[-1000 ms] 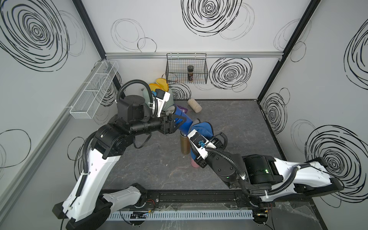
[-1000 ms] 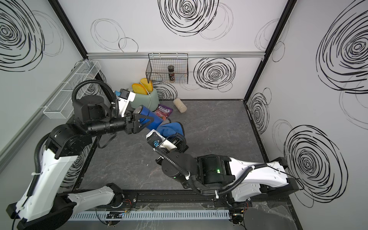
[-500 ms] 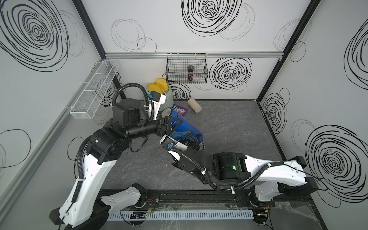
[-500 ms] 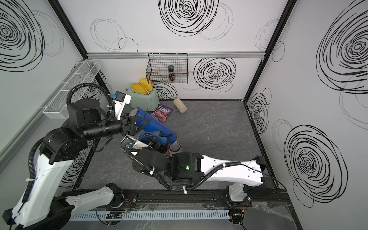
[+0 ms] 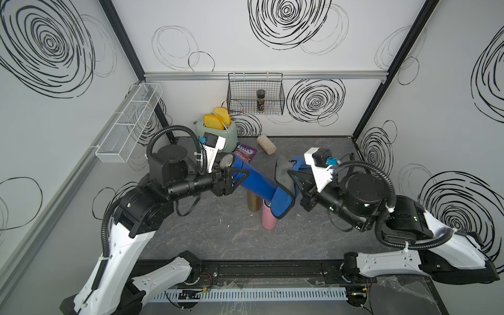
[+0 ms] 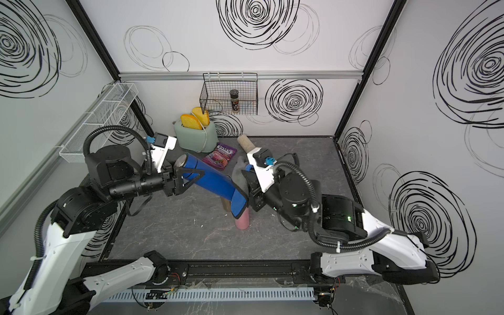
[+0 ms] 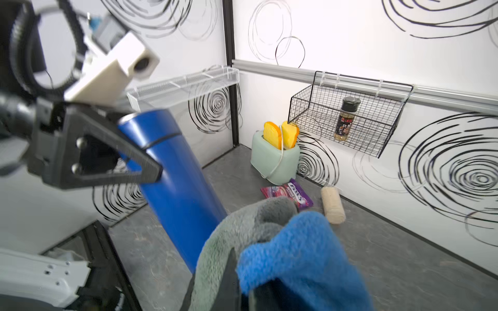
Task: Wipe the surface of the thermos
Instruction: Wipe the dirt from the surface of the thermos, then place the thermos at the center of the board.
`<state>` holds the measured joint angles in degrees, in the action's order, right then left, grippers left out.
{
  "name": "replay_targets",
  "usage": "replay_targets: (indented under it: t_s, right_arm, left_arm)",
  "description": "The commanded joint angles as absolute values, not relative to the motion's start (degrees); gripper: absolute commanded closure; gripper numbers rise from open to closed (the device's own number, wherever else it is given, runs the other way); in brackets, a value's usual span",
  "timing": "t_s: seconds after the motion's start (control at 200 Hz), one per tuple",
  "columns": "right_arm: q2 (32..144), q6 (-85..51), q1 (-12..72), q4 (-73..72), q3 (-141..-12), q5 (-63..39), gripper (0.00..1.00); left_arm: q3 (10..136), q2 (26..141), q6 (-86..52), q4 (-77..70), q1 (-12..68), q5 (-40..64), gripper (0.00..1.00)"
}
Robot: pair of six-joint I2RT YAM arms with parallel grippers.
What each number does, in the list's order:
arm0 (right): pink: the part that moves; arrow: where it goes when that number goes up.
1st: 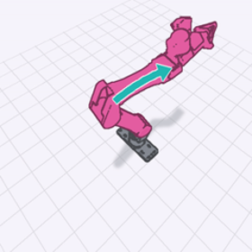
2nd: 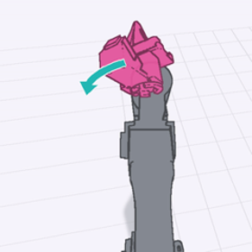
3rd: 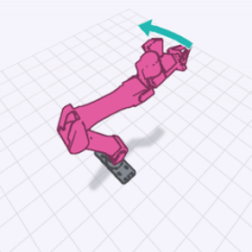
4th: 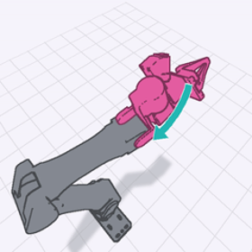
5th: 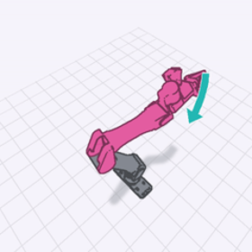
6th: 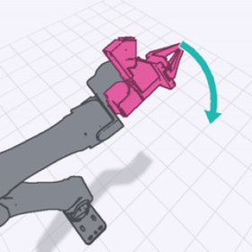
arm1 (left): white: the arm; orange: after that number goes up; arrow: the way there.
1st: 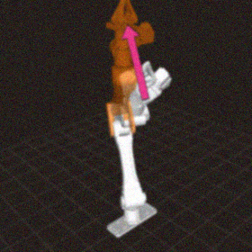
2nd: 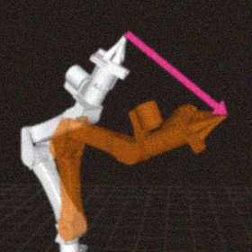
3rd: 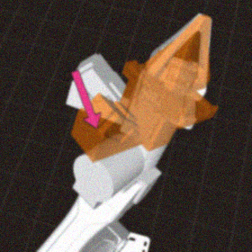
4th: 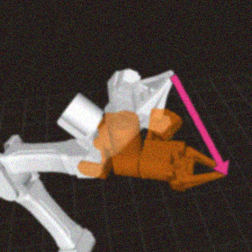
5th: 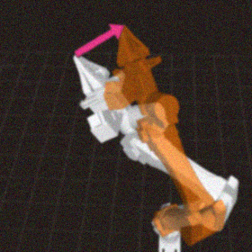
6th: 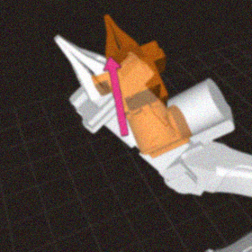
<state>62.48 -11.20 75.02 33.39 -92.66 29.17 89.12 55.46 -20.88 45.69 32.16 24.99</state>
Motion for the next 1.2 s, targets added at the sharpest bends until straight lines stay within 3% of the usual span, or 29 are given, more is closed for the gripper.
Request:
replay_targets:
  t_s: [0.0,0.25,0.39,0.53,0.69,0.86,1.196]
  right_arm:
    - [66.8,-14.7,71.8,29.3,-97.5,12.7,1.0]
    - [72.5,-19.7,64.0,30.1,-106.9,-4.8,1.0]
    - [74.8,-20.2,63.6,30.6,-108.5,-7.9,1.0]
    - [74.0,-20.3,63.6,29.8,-105.5,-5.8,1.0]
    - [71.4,-21.0,62.7,28.5,-101.4,-4.2,1.0]
    - [71.3,-21.4,62.1,28.7,-100.5,-4.3,1.0]
    - [76.8,-19.4,62.1,29.0,-101.2,-3.8,1.0]
  left_arm:
    - [88.4,52.7,-17.9,35.5,36.7,20.9,1.0]
    - [88.1,51.6,-3.8,39.7,57.6,-6.2,1.0]
    - [89.9,55.0,0.2,44.4,66.3,-24.3,1.0]
    - [92.1,57.6,0.9,47.3,71.5,-36.5,1.0]
    - [93.3,56.6,-2.3,49.5,71.6,-45.2,1.0]
    - [95.1,55.5,-9.1,54.8,64.5,-47.4,1.0]
    - [78.2,50.3,-12.2,55.5,28.7,-11.5,1.0]
